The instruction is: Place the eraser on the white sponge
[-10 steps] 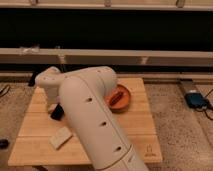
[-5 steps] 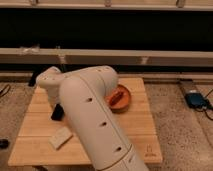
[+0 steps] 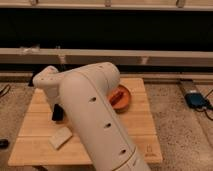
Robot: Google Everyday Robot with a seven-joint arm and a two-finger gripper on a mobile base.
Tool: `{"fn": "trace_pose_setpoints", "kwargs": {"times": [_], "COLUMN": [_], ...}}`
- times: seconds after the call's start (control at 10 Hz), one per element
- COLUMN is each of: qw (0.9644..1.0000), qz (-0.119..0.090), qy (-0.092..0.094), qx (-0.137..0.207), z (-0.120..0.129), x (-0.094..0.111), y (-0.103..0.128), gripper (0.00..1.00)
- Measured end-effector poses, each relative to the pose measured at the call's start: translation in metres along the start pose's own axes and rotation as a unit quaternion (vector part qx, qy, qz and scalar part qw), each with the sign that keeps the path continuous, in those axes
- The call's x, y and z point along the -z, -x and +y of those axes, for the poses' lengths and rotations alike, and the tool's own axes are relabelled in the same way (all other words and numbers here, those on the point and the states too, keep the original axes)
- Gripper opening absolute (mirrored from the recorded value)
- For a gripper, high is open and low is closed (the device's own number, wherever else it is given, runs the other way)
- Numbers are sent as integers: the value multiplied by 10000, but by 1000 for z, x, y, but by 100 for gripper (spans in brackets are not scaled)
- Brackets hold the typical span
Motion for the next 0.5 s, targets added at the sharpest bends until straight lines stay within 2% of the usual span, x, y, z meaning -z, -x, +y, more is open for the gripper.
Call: {"fn": "trace_pose_setpoints", "kwargs": {"times": [0.2, 0.5], "qw": [9998, 9994], "qz": [-58, 7], "qy": [118, 185], "qx": [147, 296], "z": [-11, -33], "x": [28, 51], "y": [-15, -45], "gripper": [10, 10]}}
